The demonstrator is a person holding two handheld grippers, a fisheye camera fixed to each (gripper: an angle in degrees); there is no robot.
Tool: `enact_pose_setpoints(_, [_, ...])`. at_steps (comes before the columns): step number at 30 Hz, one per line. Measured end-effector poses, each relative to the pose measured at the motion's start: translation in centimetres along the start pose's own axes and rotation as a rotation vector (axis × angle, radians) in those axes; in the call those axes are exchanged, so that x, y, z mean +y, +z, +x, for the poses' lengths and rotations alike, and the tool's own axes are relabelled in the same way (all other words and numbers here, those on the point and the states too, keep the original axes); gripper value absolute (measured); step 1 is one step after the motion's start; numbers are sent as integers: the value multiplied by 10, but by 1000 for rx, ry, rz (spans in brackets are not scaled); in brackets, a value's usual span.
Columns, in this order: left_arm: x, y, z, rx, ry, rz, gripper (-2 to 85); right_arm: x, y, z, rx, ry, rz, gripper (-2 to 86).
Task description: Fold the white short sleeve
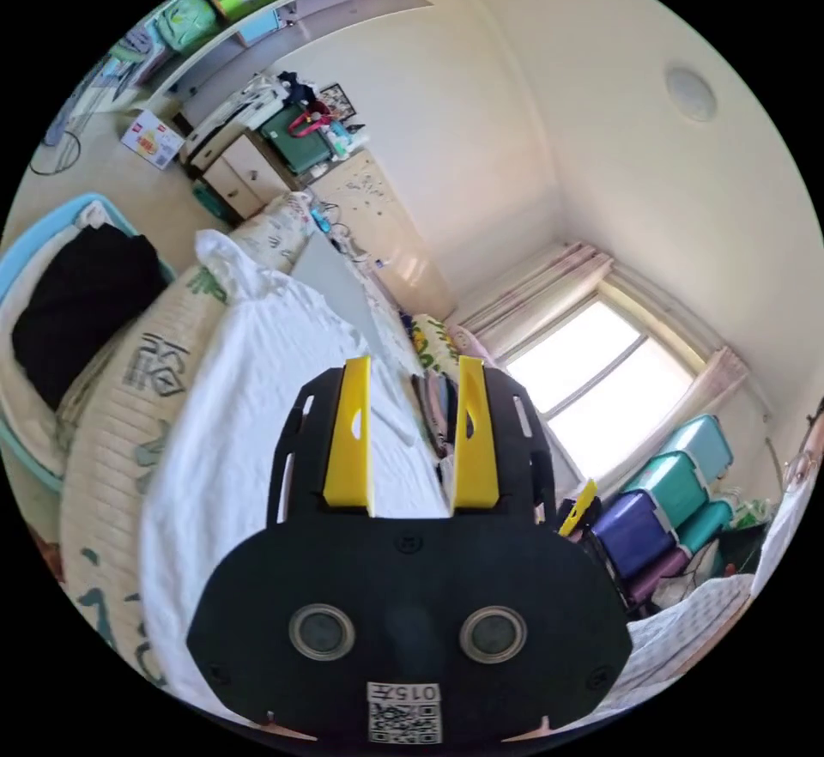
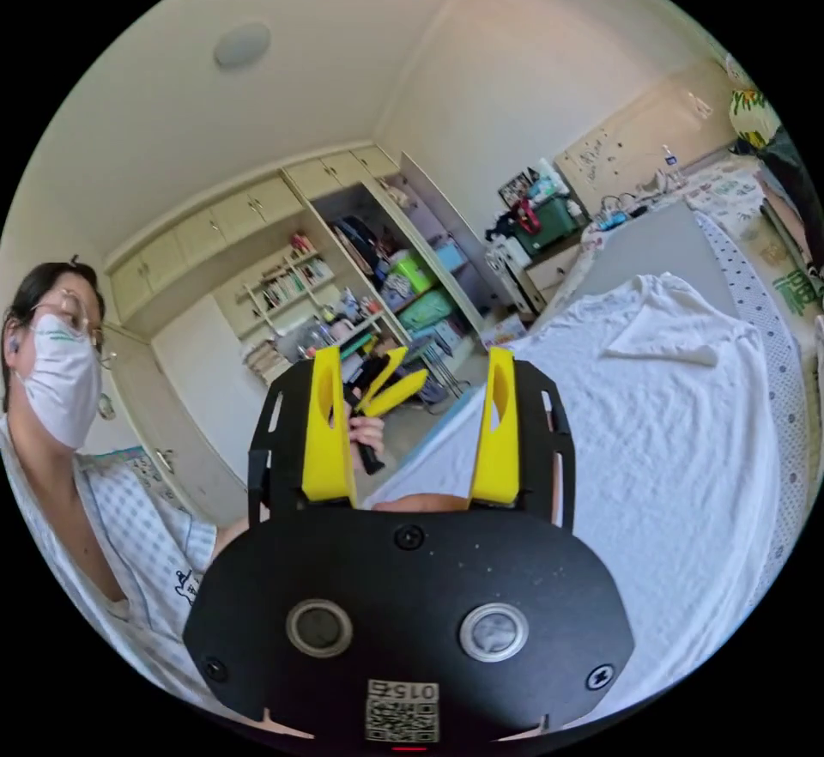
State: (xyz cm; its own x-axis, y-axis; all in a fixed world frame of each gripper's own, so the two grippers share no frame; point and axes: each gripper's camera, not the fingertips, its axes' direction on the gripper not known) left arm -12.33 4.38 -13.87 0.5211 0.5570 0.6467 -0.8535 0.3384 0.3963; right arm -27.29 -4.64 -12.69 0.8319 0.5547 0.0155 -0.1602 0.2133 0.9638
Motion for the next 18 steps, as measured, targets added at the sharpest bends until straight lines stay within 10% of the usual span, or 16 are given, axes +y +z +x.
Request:
enact_pose_setpoints(9, [-120, -15, -137, -183, -227, 159, 117, -243, 178, -107, 218, -408, -402, 63])
enact_pose_setpoints(18, [-155, 65, -266, 48, -384, 258, 110, -401, 531, -125, 356, -496, -759, 61])
